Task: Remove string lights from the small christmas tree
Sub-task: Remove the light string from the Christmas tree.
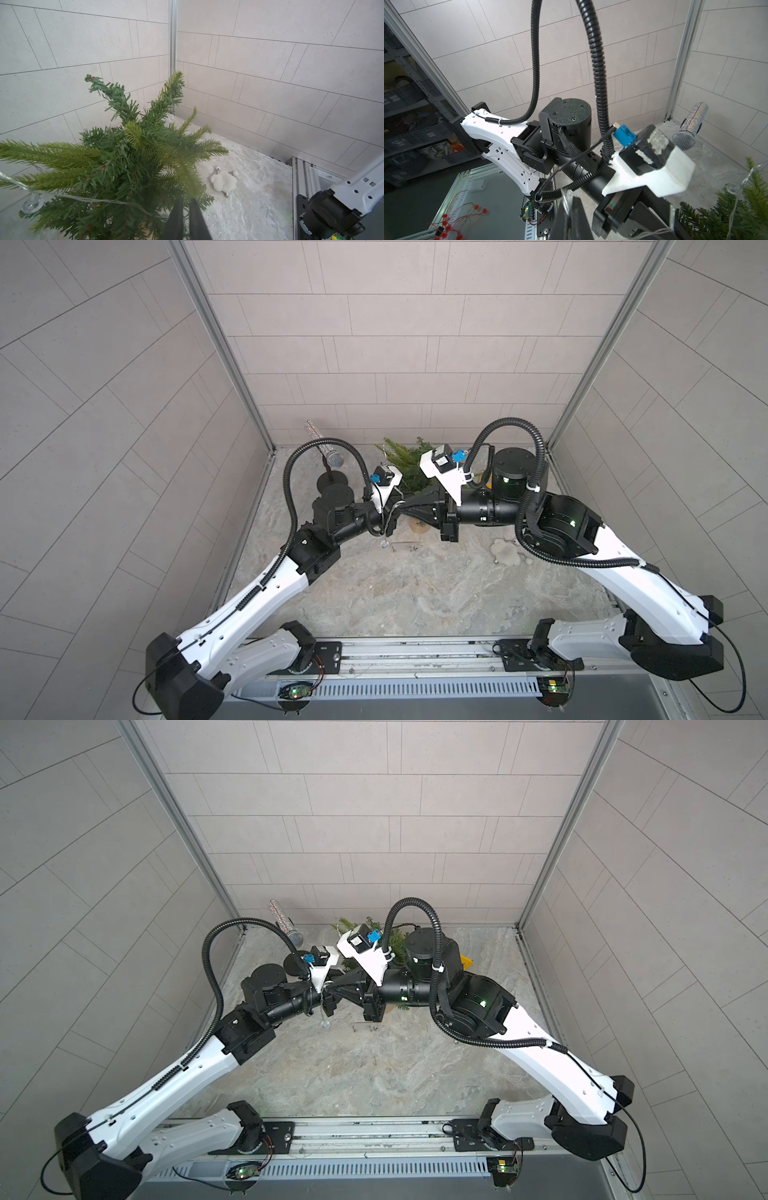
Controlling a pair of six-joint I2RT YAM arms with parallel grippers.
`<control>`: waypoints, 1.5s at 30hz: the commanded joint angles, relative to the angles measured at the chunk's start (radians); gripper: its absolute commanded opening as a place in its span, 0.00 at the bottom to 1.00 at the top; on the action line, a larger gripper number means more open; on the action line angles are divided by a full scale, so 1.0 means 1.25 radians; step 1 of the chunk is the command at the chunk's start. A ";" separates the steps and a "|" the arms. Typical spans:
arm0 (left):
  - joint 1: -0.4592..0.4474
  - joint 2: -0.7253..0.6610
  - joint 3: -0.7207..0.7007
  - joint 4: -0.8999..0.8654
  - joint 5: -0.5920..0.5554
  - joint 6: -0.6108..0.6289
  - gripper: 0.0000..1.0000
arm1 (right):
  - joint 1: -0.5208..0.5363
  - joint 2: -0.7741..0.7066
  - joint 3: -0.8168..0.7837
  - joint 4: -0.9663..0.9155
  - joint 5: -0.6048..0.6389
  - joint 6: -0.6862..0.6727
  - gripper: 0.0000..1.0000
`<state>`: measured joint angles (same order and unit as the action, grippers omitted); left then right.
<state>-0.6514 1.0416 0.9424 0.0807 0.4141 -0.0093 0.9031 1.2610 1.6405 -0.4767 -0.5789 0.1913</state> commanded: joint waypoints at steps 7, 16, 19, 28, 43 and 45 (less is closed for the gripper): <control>0.020 -0.029 0.030 -0.040 -0.017 0.021 0.03 | 0.000 -0.043 -0.048 -0.019 -0.001 -0.040 0.00; 0.025 -0.034 0.048 -0.076 -0.082 0.031 0.00 | -0.001 -0.032 -0.084 -0.085 0.015 -0.082 0.09; 0.027 -0.041 0.054 -0.087 -0.097 0.042 0.00 | -0.001 -0.041 -0.114 -0.110 0.027 -0.099 0.33; 0.029 -0.052 0.056 -0.090 -0.122 0.064 0.00 | -0.001 -0.107 -0.206 -0.153 0.149 -0.119 0.60; 0.028 -0.059 0.145 -0.136 -0.037 0.035 0.00 | -0.024 -0.127 -0.235 -0.101 0.320 -0.118 0.61; 0.029 -0.059 0.137 -0.132 -0.006 0.018 0.00 | -0.032 -0.126 -0.239 -0.089 0.318 -0.112 0.61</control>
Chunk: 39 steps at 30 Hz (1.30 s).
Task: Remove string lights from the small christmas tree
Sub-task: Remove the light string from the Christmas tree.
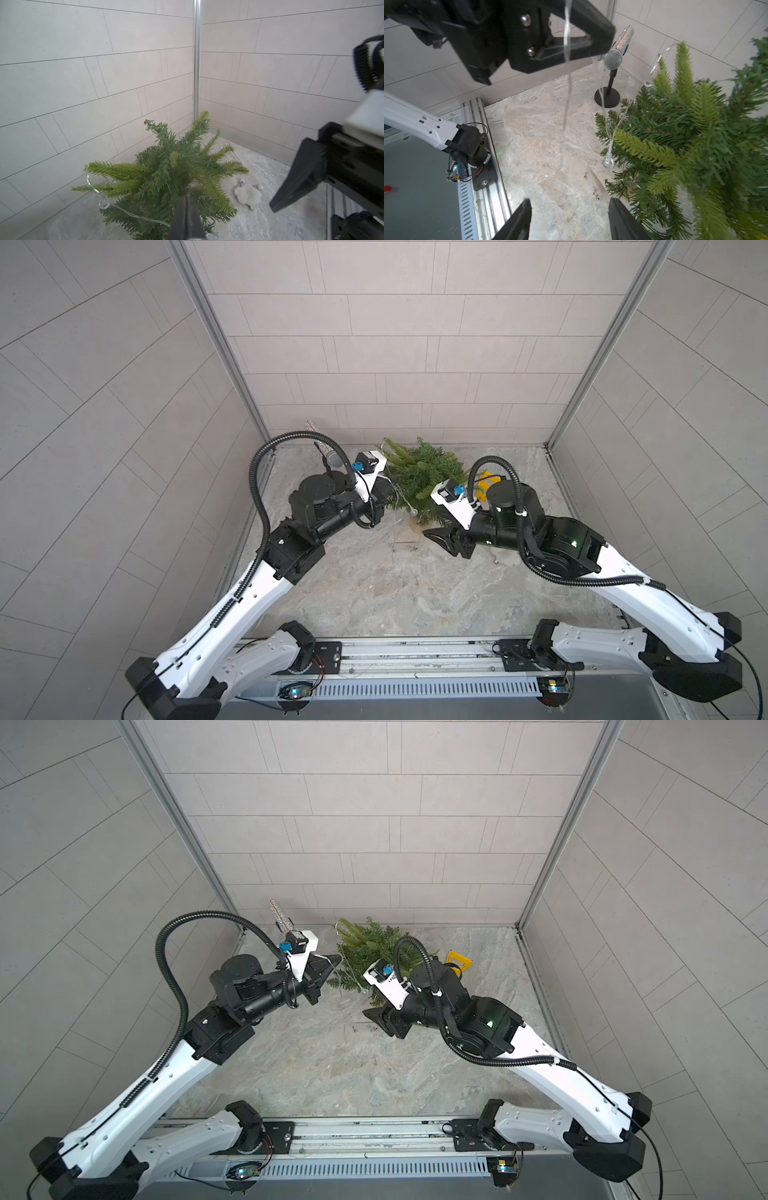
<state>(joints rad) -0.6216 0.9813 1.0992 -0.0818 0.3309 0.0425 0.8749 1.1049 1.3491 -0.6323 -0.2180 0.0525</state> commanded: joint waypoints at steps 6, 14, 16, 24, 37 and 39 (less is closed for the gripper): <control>0.005 -0.050 -0.032 -0.014 -0.009 -0.033 0.00 | -0.033 -0.008 -0.028 0.040 0.020 0.002 0.61; 0.005 -0.049 0.047 -0.126 -0.158 0.008 0.00 | -0.057 0.001 -0.013 0.057 -0.011 0.012 0.61; 0.008 -0.037 0.073 -0.156 -0.218 0.023 0.00 | -0.058 0.007 0.000 0.057 -0.013 0.011 0.61; 0.034 0.004 0.159 -0.208 -0.250 0.027 0.00 | -0.064 0.031 0.036 0.059 -0.030 0.001 0.61; 0.124 0.096 0.321 -0.240 -0.254 0.014 0.00 | -0.142 0.113 0.150 0.062 -0.120 -0.021 0.64; 0.138 0.119 0.357 -0.232 -0.230 0.012 0.00 | -0.163 0.141 0.187 0.058 -0.137 -0.043 0.65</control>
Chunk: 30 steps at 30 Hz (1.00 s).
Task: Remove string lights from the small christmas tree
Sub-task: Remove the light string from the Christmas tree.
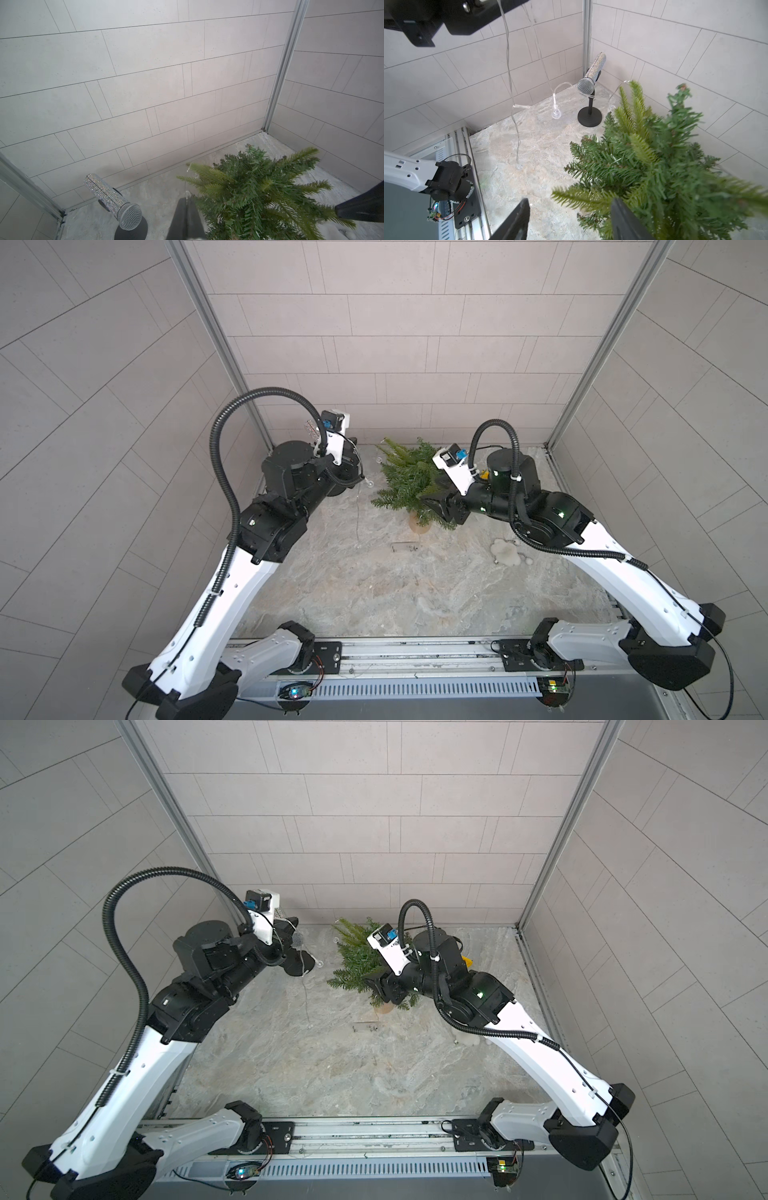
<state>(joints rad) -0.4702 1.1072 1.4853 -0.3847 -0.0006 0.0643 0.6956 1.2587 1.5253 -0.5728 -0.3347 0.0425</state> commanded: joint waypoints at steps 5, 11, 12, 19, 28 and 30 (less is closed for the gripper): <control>0.042 0.079 0.133 0.039 0.046 0.005 0.00 | -0.073 0.099 0.158 -0.011 -0.115 -0.108 0.67; 0.084 0.147 0.211 0.123 0.033 -0.001 0.00 | -0.101 0.214 0.312 -0.063 -0.141 -0.191 0.70; 0.091 0.160 0.226 0.135 0.041 -0.010 0.00 | -0.105 0.240 0.350 -0.083 -0.143 -0.207 0.70; 0.104 0.211 0.279 0.230 0.109 -0.053 0.00 | -0.120 0.391 0.516 -0.108 -0.132 -0.243 0.69; 0.110 0.263 0.348 0.307 0.165 -0.080 0.00 | -0.122 0.556 0.708 -0.091 -0.145 -0.232 0.67; 0.111 0.274 0.369 0.311 0.185 -0.080 0.00 | -0.124 0.584 0.744 -0.095 -0.144 -0.236 0.67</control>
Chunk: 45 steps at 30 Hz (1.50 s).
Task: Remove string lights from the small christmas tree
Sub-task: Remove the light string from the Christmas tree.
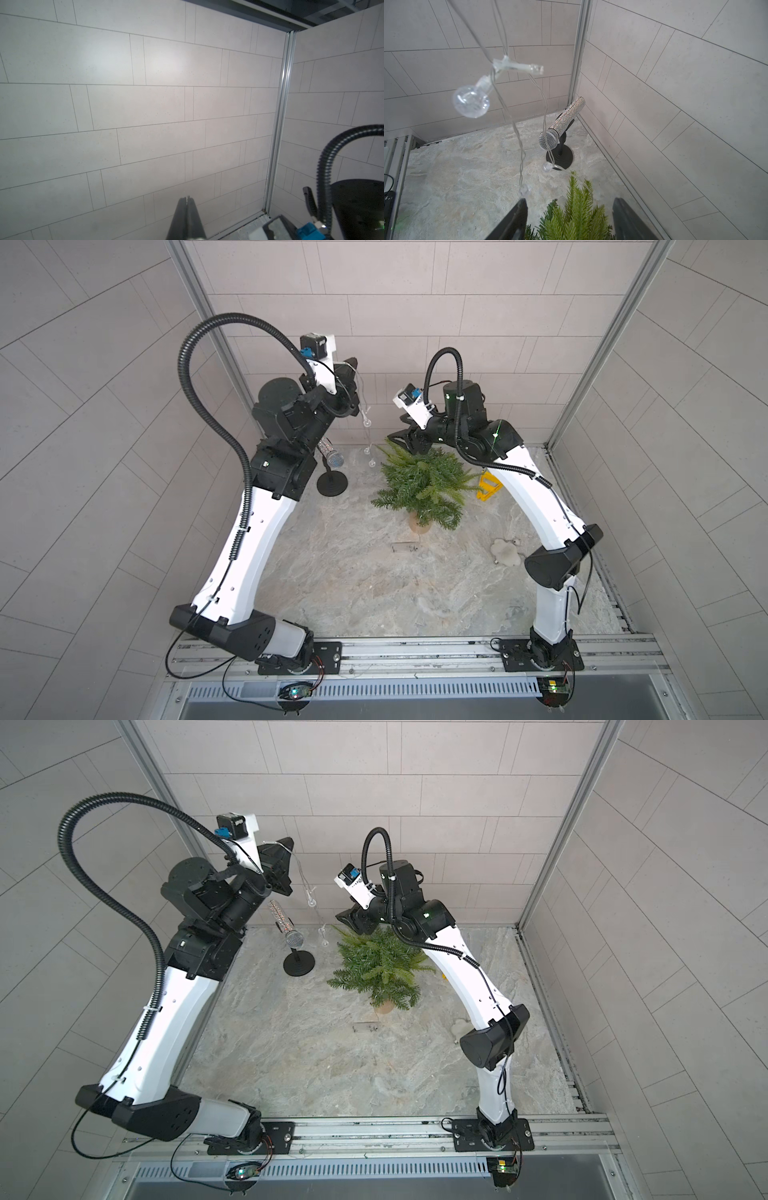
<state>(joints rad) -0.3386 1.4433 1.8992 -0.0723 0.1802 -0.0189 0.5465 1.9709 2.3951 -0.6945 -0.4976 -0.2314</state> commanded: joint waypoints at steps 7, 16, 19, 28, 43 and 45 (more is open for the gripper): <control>0.007 0.016 0.066 0.097 0.062 -0.031 0.00 | -0.007 0.070 0.095 0.019 -0.023 -0.021 0.67; 0.009 0.015 0.071 0.103 0.093 -0.043 0.00 | -0.016 0.060 0.109 -0.014 -0.066 -0.040 0.67; 0.009 0.006 0.060 0.108 0.111 -0.049 0.00 | -0.021 0.049 0.108 -0.016 -0.092 -0.044 0.67; 0.009 -0.010 0.044 0.108 0.131 -0.050 0.00 | -0.006 0.074 0.106 -0.008 -0.144 -0.050 0.68; 0.009 -0.031 0.023 0.107 0.151 -0.063 0.00 | -0.002 0.137 0.139 0.143 -0.108 0.053 0.66; 0.009 -0.033 0.017 0.108 0.156 -0.069 0.00 | -0.002 0.146 0.143 0.159 -0.095 0.055 0.63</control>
<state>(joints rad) -0.3332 1.4269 1.9339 0.0223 0.3557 -0.0891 0.5426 2.1380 2.5469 -0.5606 -0.6235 -0.1860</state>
